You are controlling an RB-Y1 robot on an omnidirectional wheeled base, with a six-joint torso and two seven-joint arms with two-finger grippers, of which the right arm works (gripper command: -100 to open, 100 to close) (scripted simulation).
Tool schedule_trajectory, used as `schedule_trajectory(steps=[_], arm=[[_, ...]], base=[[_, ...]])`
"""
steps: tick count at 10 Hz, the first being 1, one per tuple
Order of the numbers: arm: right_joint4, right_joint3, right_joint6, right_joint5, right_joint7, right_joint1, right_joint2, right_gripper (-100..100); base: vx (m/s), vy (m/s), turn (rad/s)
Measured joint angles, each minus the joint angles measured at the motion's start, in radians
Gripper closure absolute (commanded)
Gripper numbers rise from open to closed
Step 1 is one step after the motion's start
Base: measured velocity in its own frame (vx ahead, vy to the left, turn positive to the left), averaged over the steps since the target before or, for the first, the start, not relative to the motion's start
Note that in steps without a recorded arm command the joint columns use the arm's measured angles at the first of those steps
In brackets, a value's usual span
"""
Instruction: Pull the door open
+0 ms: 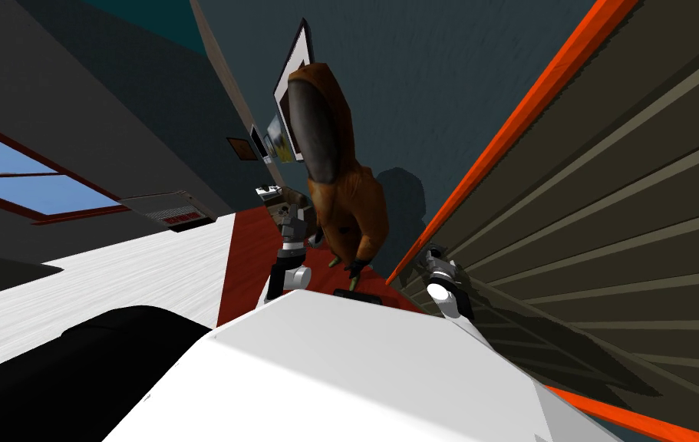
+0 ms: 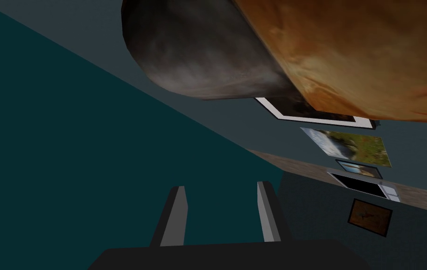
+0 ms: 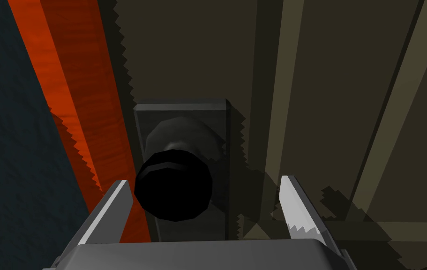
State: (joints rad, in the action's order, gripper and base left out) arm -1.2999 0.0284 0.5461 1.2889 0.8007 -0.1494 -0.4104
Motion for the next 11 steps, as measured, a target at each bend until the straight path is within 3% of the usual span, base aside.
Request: schedule_trajectory(steps=[8,11], arm=[[0.009,0.007,0.009,-0.008,0.016,0.002,-0.006,-100],[0.009,0.004,-0.010,-0.006,0.005,0.010,-0.006,-100]], base=[[-0.001,0.003,-0.008],[0.001,-0.005,0.013]])
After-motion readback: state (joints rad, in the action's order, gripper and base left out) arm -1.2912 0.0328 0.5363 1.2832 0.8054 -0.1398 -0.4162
